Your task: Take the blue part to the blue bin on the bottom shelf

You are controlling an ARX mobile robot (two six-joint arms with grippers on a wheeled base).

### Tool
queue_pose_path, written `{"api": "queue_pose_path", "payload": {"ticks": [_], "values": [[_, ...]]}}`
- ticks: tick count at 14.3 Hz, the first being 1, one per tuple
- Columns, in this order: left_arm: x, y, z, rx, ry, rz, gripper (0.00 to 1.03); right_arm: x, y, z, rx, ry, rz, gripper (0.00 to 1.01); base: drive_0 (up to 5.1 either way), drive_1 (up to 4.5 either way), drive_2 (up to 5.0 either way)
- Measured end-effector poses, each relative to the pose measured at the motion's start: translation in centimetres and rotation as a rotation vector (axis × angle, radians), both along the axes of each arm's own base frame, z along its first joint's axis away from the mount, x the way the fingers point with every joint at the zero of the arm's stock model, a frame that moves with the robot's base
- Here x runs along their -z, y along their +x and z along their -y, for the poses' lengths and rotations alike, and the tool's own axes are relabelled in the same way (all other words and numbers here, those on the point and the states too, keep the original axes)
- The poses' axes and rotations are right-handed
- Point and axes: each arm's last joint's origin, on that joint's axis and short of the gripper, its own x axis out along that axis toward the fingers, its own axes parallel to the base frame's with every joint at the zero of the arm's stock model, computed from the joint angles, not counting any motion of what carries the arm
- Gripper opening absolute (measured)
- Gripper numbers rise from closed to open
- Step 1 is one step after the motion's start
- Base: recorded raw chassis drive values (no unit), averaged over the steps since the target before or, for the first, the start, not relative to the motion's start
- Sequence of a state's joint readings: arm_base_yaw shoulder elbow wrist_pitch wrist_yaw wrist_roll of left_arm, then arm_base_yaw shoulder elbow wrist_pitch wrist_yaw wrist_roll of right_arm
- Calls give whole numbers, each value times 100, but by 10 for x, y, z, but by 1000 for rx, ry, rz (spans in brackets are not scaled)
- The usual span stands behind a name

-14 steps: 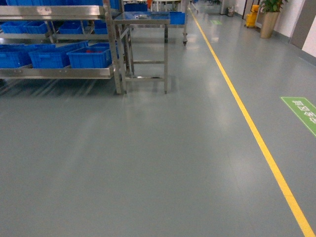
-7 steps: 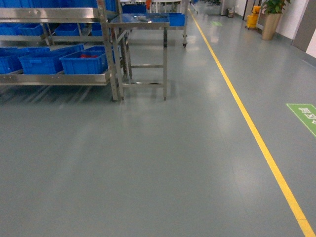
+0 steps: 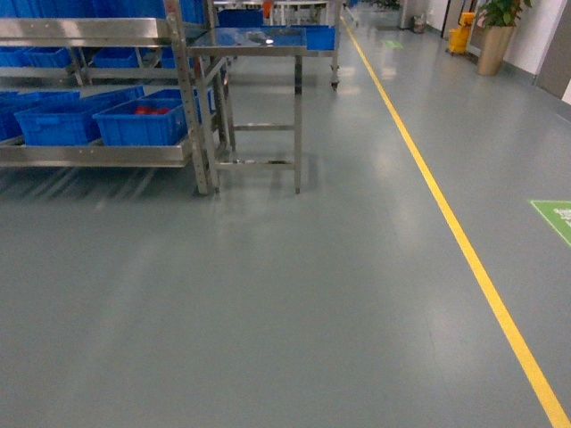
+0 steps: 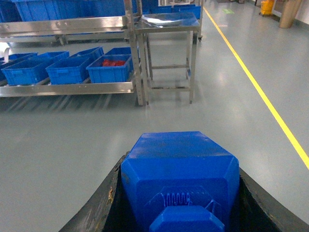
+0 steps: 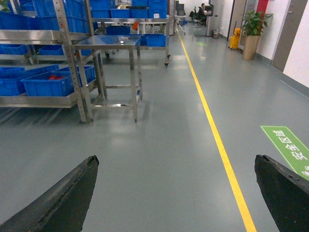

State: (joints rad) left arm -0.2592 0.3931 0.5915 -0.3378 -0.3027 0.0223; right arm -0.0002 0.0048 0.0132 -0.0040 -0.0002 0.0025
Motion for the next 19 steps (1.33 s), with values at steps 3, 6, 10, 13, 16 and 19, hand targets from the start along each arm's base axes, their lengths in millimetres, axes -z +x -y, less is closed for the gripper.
{"api": "queue_pose_path", "payload": {"ticks": [3, 6, 10, 13, 16, 19], "values": [[0, 0, 0, 0, -1, 2, 44, 0, 0, 0, 0, 0, -2, 98, 6, 414, -401], [0, 0, 0, 0, -1, 3, 44, 0, 0, 0, 0, 0, 0, 98, 1, 408, -407], [0, 0, 0, 0, -1, 2, 44, 0, 0, 0, 0, 0, -2, 98, -7, 401, -414], [0, 0, 0, 0, -1, 2, 44, 0, 0, 0, 0, 0, -1, 98, -6, 402, -413], [0, 0, 0, 0, 0, 0, 44, 0, 0, 0, 0, 0, -1, 98, -3, 405, -410], [0, 0, 0, 0, 0, 1, 44, 0, 0, 0, 0, 0, 0, 98, 2, 410, -405]]}}
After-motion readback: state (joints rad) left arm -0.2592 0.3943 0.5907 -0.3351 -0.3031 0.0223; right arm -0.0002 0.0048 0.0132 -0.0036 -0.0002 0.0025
